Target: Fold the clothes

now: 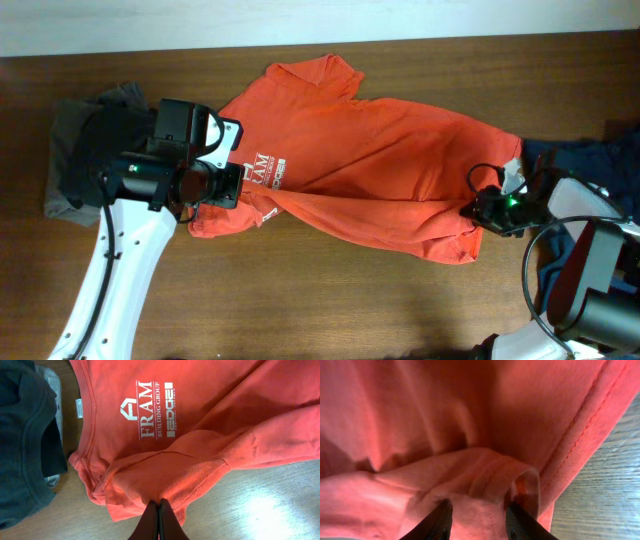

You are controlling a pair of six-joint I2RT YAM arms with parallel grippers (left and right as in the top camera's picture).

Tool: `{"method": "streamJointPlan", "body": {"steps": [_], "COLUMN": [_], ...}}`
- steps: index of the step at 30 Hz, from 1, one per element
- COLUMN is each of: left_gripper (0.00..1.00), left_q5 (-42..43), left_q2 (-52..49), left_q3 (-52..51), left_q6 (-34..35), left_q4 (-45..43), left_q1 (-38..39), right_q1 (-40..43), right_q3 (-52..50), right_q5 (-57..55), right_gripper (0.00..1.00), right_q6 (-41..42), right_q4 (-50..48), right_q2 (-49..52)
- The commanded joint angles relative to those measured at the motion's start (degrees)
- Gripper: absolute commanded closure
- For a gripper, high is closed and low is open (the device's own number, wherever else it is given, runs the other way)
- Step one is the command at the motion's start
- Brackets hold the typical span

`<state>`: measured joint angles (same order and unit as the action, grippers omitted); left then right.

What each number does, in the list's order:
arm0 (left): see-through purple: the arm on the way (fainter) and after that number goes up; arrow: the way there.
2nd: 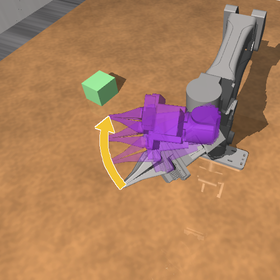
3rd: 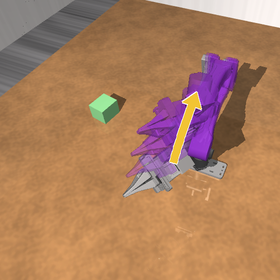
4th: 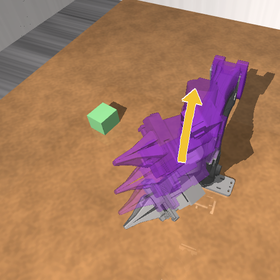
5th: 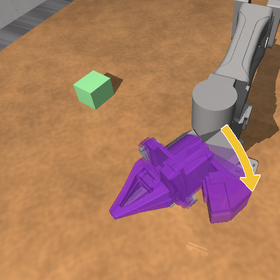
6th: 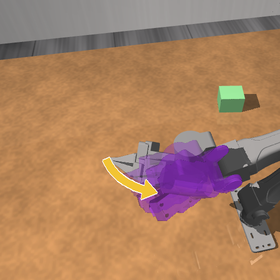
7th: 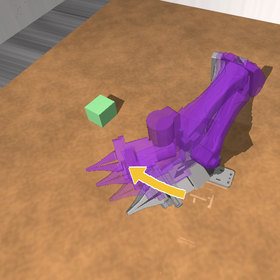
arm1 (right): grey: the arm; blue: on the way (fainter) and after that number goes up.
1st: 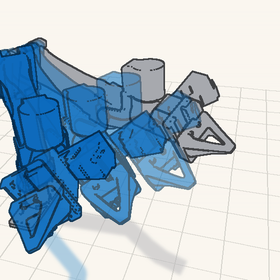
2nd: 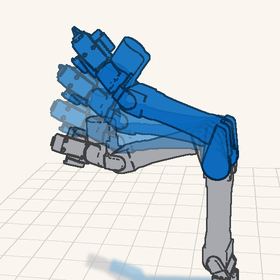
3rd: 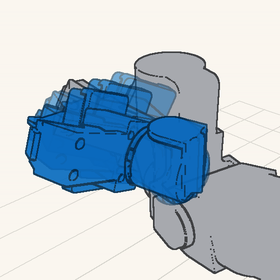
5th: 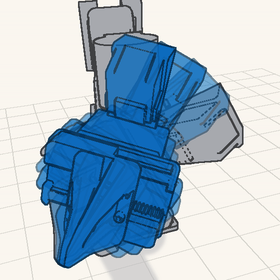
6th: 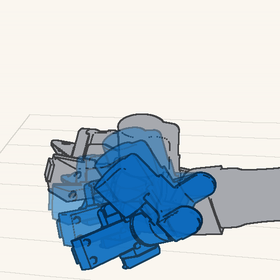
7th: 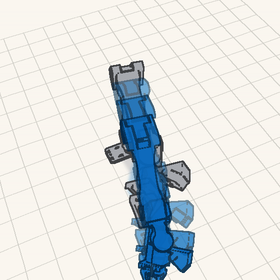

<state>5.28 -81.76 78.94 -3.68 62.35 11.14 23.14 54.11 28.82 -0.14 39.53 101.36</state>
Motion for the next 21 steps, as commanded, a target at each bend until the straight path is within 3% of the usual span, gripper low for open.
{"method": "streamJointPlan", "body": {"steps": [1,3,13,16,21], "left_gripper": [1.00,1.00,1.00,1.00,1.00], "left_q5": [-0.63,-0.63,-0.66,-0.66,-0.72], "left_q2": [0.42,0.42,0.42,0.42,0.42], "left_q3": [0.72,0.72,0.72,0.72,0.74], "left_q6": [-0.94,-0.94,-1.16,-1.16,-1.16], "left_q4": [-0.24,-0.26,-0.26,-0.28,-0.39], "left_q1": [-0.04,-0.04,-0.04,-0.04,-0.04], "right_q1": [-0.35,-0.35,-0.20,-0.20,-0.20], "right_q3": [-3.17,-4.26,-1.77,0.74,8.48], "right_q5": [1.62,3.45,7.80,6.82,-4.96], "right_gripper": [0.60,0.60,0.96,0.96,0.96], "right_q6": [0.59,0.59,0.20,1.29,8.79], "right_q4": [-3.63,-4.92,8.44,14.16,27.41], "right_q2": [0.37,0.37,-5.31,-7.87,-10.01]}}
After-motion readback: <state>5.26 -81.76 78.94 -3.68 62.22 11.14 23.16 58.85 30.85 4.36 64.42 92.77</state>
